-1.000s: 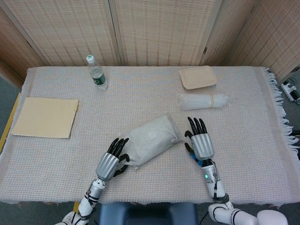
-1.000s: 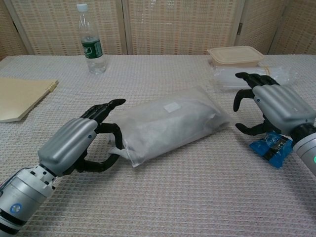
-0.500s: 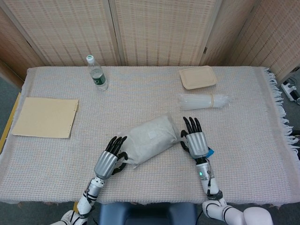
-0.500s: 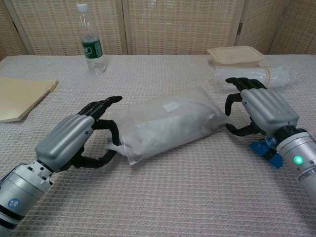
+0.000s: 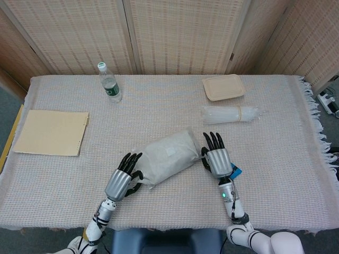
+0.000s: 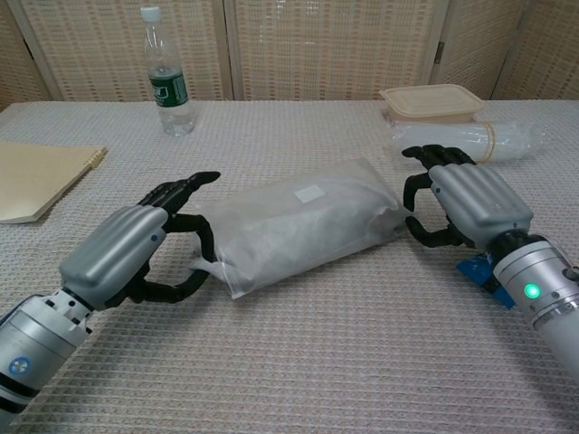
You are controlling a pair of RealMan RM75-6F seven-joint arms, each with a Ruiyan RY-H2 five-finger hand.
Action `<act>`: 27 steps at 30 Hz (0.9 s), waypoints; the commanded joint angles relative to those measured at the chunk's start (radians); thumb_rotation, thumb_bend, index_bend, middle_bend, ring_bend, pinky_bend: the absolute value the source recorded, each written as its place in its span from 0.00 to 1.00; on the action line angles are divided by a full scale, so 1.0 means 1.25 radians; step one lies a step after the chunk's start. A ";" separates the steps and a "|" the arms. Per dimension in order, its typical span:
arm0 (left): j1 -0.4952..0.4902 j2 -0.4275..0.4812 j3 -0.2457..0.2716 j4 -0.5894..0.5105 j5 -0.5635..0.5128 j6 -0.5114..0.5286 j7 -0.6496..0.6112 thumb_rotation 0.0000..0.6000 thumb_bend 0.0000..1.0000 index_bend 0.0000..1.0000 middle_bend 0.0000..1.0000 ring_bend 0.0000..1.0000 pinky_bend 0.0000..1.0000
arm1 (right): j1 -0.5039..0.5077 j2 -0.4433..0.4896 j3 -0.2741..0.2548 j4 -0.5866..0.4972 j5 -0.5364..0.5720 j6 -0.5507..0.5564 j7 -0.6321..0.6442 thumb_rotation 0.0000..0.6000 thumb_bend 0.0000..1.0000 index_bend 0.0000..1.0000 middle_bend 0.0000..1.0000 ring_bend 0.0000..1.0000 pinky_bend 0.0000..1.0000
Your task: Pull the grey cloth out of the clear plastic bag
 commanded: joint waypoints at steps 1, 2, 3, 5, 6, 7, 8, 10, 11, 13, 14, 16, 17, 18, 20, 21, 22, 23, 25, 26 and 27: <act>0.000 0.005 -0.004 -0.002 -0.002 0.005 -0.001 1.00 0.54 0.68 0.06 0.00 0.00 | -0.004 0.008 -0.003 -0.007 0.000 0.007 0.004 1.00 0.59 0.63 0.09 0.00 0.00; -0.001 0.009 -0.005 -0.002 -0.002 0.008 -0.001 1.00 0.54 0.68 0.06 0.00 0.00 | -0.006 0.013 -0.005 -0.010 -0.002 0.013 0.005 1.00 0.59 0.63 0.09 0.00 0.00; -0.001 0.013 -0.008 0.000 -0.002 0.013 -0.001 1.00 0.54 0.68 0.06 0.00 0.00 | -0.009 0.019 -0.006 -0.013 -0.003 0.019 0.004 1.00 0.59 0.64 0.10 0.00 0.00; -0.002 0.026 -0.014 0.006 -0.005 0.020 -0.005 1.00 0.54 0.68 0.06 0.00 0.00 | -0.018 0.039 -0.006 -0.024 -0.002 0.034 0.003 1.00 0.59 0.65 0.10 0.00 0.00; -0.004 0.035 -0.017 0.015 -0.005 0.026 -0.010 1.00 0.54 0.68 0.06 0.00 0.00 | -0.023 0.054 -0.003 -0.034 -0.001 0.041 0.003 1.00 0.59 0.65 0.10 0.00 0.00; -0.005 0.042 -0.021 0.027 -0.006 0.031 -0.011 1.00 0.54 0.67 0.06 0.00 0.00 | -0.027 0.067 -0.001 -0.042 0.001 0.046 0.003 1.00 0.59 0.65 0.10 0.00 0.00; -0.006 0.047 -0.025 0.042 -0.008 0.036 -0.013 1.00 0.54 0.67 0.06 0.00 0.00 | -0.030 0.080 0.001 -0.051 0.004 0.050 0.003 1.00 0.59 0.65 0.10 0.00 0.00; -0.005 0.060 -0.032 0.069 -0.017 0.035 -0.023 1.00 0.54 0.67 0.06 0.00 0.00 | -0.039 0.109 0.005 -0.071 0.008 0.056 0.000 1.00 0.59 0.65 0.10 0.00 0.00; -0.005 0.071 -0.038 0.084 -0.024 0.035 -0.032 1.00 0.54 0.67 0.06 0.00 0.00 | -0.045 0.128 0.007 -0.084 0.011 0.061 -0.003 1.00 0.59 0.65 0.10 0.00 0.00; -0.001 0.092 -0.048 0.108 -0.033 0.044 -0.043 1.00 0.54 0.67 0.06 0.00 0.00 | -0.056 0.161 0.007 -0.103 0.014 0.068 -0.011 1.00 0.59 0.65 0.10 0.00 0.00; 0.002 0.103 -0.050 0.116 -0.037 0.046 -0.050 1.00 0.54 0.67 0.06 0.00 0.00 | -0.061 0.175 0.006 -0.110 0.016 0.070 -0.015 1.00 0.59 0.65 0.10 0.00 0.00; 0.010 0.128 -0.057 0.133 -0.047 0.056 -0.061 1.00 0.54 0.67 0.06 0.00 0.00 | -0.074 0.204 0.003 -0.120 0.018 0.075 -0.024 1.00 0.59 0.65 0.10 0.00 0.00; 0.016 0.140 -0.058 0.139 -0.051 0.059 -0.065 1.00 0.54 0.67 0.06 0.00 0.00 | -0.080 0.216 0.001 -0.121 0.019 0.077 -0.028 1.00 0.59 0.65 0.10 0.00 0.00; 0.023 0.155 -0.059 0.147 -0.056 0.063 -0.072 1.00 0.53 0.67 0.06 0.00 0.00 | -0.087 0.229 0.000 -0.123 0.023 0.081 -0.030 1.00 0.59 0.65 0.10 0.00 0.00; 0.036 0.174 -0.062 0.158 -0.065 0.068 -0.078 1.00 0.53 0.67 0.06 0.00 0.00 | -0.099 0.246 -0.001 -0.123 0.028 0.083 -0.026 1.00 0.59 0.65 0.10 0.00 0.00; 0.043 0.182 -0.064 0.163 -0.070 0.069 -0.083 1.00 0.53 0.67 0.06 0.00 0.00 | -0.105 0.254 -0.001 -0.123 0.032 0.084 -0.024 1.00 0.59 0.65 0.10 0.00 0.00; 0.053 0.191 -0.066 0.166 -0.077 0.067 -0.094 1.00 0.53 0.66 0.06 0.00 0.00 | -0.112 0.263 -0.003 -0.120 0.035 0.084 -0.020 1.00 0.59 0.65 0.10 0.00 0.00; 0.059 0.196 -0.067 0.166 -0.083 0.066 -0.104 1.00 0.53 0.66 0.06 0.00 0.00 | -0.117 0.267 -0.004 -0.117 0.037 0.085 -0.017 1.00 0.59 0.65 0.10 0.00 0.00; 0.067 0.204 -0.065 0.159 -0.088 0.054 -0.123 1.00 0.51 0.62 0.05 0.00 0.00 | -0.125 0.275 -0.007 -0.117 0.043 0.076 -0.006 1.00 0.59 0.63 0.10 0.00 0.00; 0.069 0.208 -0.059 0.152 -0.086 0.047 -0.128 1.00 0.48 0.56 0.04 0.00 0.00 | -0.129 0.283 -0.012 -0.124 0.046 0.063 0.000 1.00 0.58 0.58 0.09 0.00 0.00; 0.070 0.212 -0.053 0.142 -0.082 0.041 -0.128 1.00 0.41 0.44 0.02 0.00 0.00 | -0.133 0.292 -0.018 -0.136 0.048 0.053 0.002 1.00 0.53 0.46 0.05 0.00 0.00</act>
